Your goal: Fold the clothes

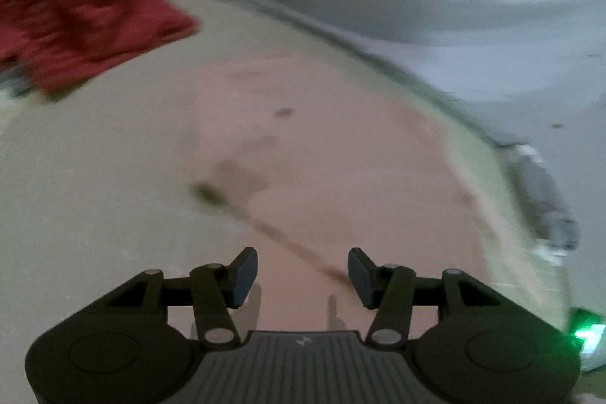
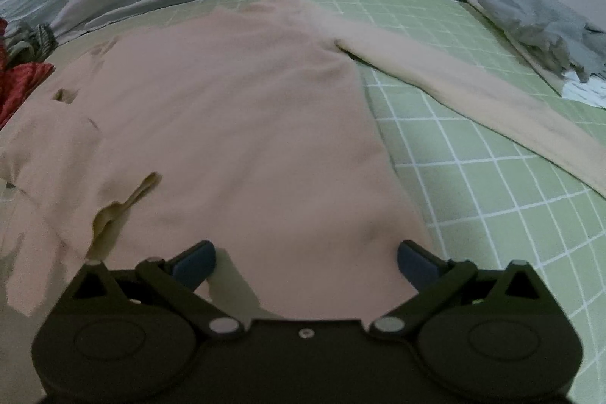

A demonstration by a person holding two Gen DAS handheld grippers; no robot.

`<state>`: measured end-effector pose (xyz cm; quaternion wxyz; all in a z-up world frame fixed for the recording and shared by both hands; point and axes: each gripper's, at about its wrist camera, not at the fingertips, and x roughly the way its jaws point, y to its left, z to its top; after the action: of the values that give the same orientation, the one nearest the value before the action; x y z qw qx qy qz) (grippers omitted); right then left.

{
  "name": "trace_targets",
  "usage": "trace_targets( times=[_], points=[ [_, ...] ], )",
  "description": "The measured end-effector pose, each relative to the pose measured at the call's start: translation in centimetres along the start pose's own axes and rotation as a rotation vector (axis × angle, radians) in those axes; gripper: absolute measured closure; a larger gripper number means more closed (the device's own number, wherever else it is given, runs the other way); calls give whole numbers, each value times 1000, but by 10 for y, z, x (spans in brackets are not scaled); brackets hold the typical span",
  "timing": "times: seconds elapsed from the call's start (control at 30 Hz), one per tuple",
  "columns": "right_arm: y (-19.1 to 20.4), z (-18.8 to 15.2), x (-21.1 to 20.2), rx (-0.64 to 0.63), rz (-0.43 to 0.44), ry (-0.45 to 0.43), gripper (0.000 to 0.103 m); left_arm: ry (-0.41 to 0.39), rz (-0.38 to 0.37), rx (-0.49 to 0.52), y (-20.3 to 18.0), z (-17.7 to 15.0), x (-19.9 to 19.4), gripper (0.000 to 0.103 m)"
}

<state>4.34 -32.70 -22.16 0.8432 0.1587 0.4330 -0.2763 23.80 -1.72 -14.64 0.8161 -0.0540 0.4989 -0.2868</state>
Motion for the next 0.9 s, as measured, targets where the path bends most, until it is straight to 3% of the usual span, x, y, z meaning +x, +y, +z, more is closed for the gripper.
trace_targets(
  times=[0.1, 0.3, 0.4, 0.43, 0.57, 0.63, 0.73, 0.9],
  points=[
    [-6, 5, -3, 37, 18, -4, 8, 40, 110, -19, 9, -8, 0, 45],
    [-13, 17, -13, 118, 133, -19, 41, 98, 164, -47, 22, -38, -8, 38],
    [-10, 20, -9, 176, 246, 8, 72, 129, 207, -66, 30, -52, -8, 34],
    [-9, 19, -5, 209, 286, 27, 86, 125, 203, -71, 33, -57, -10, 34],
    [-1, 14, 10, 362, 443, 113, 88, 109, 203, -66, 33, -66, -13, 31],
    [4, 12, 17, 432, 505, 150, 87, 103, 210, -59, 29, -67, -11, 24],
    [10, 7, 20, 479, 540, 172, 83, 98, 233, -50, 22, -68, -5, 16],
    [11, 16, 28, 480, 591, 218, 74, 89, 317, -116, 12, -67, 1, 16]
  ],
)
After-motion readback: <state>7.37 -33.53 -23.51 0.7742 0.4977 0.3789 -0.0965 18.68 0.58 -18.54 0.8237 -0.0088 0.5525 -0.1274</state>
